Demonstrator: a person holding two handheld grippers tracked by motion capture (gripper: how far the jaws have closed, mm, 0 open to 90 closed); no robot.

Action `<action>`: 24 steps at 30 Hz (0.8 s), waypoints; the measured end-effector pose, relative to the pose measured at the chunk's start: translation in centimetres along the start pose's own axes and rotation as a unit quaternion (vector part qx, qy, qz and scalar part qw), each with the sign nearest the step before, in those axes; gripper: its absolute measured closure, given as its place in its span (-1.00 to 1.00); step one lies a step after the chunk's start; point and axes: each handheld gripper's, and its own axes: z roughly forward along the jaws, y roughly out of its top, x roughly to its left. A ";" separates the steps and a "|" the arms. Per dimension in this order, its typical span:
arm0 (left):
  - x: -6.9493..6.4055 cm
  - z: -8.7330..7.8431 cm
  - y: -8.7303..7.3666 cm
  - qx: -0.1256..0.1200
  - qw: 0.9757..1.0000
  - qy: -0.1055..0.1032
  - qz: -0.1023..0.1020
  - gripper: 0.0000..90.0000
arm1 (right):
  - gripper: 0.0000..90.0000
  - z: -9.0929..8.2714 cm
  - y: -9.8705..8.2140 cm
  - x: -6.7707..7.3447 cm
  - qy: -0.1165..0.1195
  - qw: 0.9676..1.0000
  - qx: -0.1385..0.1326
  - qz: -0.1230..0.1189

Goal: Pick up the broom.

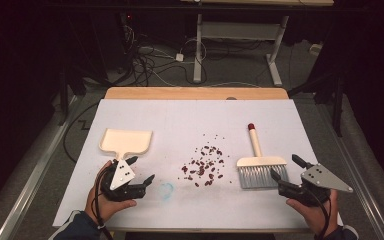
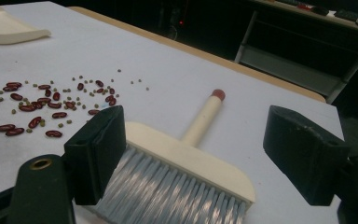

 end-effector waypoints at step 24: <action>-1.0 1.1 -0.3 0.038 0.999 -0.007 0.019 -0.49 | -0.39 8.0 4.1 -2.3 0.010 0.981 0.181 0.065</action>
